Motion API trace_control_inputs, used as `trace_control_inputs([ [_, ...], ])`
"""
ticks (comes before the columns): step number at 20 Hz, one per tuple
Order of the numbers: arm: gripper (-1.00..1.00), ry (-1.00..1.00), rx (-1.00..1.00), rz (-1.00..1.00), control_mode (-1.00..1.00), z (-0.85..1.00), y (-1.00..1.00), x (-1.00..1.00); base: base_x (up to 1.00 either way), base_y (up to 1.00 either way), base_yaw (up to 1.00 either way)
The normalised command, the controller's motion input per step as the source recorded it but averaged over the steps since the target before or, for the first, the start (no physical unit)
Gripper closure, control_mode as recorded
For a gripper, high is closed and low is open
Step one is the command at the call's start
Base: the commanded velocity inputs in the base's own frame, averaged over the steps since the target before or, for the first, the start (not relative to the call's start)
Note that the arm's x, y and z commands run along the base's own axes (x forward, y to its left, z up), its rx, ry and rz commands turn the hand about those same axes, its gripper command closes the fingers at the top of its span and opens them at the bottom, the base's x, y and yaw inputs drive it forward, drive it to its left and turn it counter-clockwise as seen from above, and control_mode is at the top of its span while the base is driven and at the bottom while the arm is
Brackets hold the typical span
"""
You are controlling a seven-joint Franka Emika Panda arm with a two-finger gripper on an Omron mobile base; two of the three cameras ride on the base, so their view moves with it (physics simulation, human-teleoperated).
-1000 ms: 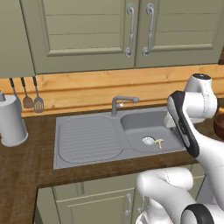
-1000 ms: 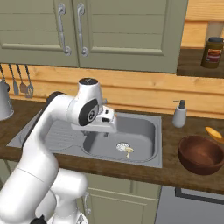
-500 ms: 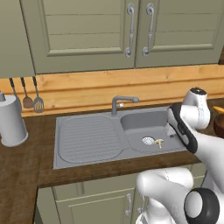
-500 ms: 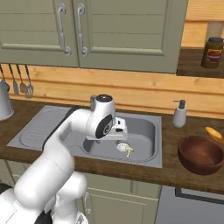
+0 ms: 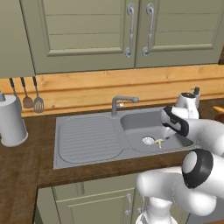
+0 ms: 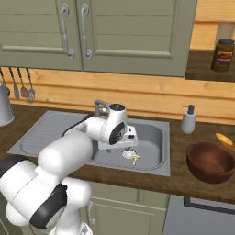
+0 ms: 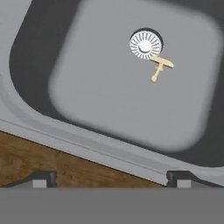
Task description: Pick the mushroom from the sink and place it in the bowl. Then pick the bowl and place it in the microwave. Then close the microwave door and press the start button.
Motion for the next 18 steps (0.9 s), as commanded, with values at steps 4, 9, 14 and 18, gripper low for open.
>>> trace_control_inputs([
  [4,-1.0,0.14,0.0,0.08,-1.0,-0.2,-0.02,0.32,0.0,0.0,0.0],
  [9,-1.0,0.03,0.0,0.09,-1.0,-0.21,-0.1,0.23,0.0,0.0,0.0],
  [14,-1.0,-0.1,0.03,0.11,-1.0,-0.21,-0.24,0.0,0.0,0.0,0.0],
  [18,-1.0,-0.1,0.01,0.08,-1.0,-0.23,-0.15,0.0,0.0,0.0,0.0],
])
